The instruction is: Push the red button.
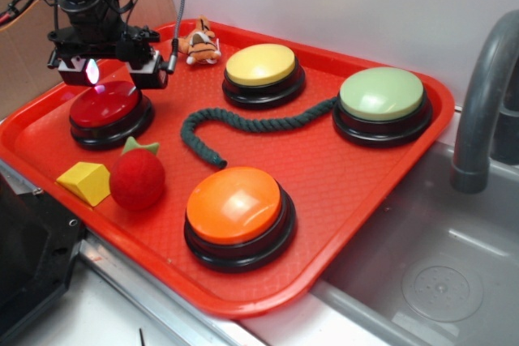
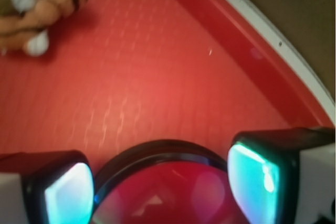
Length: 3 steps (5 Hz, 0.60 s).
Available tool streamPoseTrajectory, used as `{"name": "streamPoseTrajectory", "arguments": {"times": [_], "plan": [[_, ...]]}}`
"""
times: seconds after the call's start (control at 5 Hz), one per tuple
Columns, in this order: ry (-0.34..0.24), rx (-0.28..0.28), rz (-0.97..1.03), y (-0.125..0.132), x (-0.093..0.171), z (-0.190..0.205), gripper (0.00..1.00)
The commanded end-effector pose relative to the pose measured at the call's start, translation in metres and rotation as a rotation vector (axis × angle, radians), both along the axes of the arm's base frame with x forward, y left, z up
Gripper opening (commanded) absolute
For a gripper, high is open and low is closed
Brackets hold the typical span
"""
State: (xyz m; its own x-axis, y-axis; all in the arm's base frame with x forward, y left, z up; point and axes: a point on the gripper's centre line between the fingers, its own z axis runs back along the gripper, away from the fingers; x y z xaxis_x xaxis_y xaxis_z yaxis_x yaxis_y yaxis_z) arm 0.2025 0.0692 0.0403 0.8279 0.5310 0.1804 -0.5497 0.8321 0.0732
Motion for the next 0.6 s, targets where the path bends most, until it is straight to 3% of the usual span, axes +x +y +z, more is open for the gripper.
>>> {"name": "streamPoseTrajectory", "arguments": {"times": [0.0,0.2,0.4], "plan": [[-0.164,0.028,-0.072,-0.011,-0.026,0.083,1.0],[-0.189,-0.02,-0.033,-0.012,-0.029,0.098,1.0],[-0.195,-0.004,-0.011,-0.022,-0.029,0.094,1.0]]}}
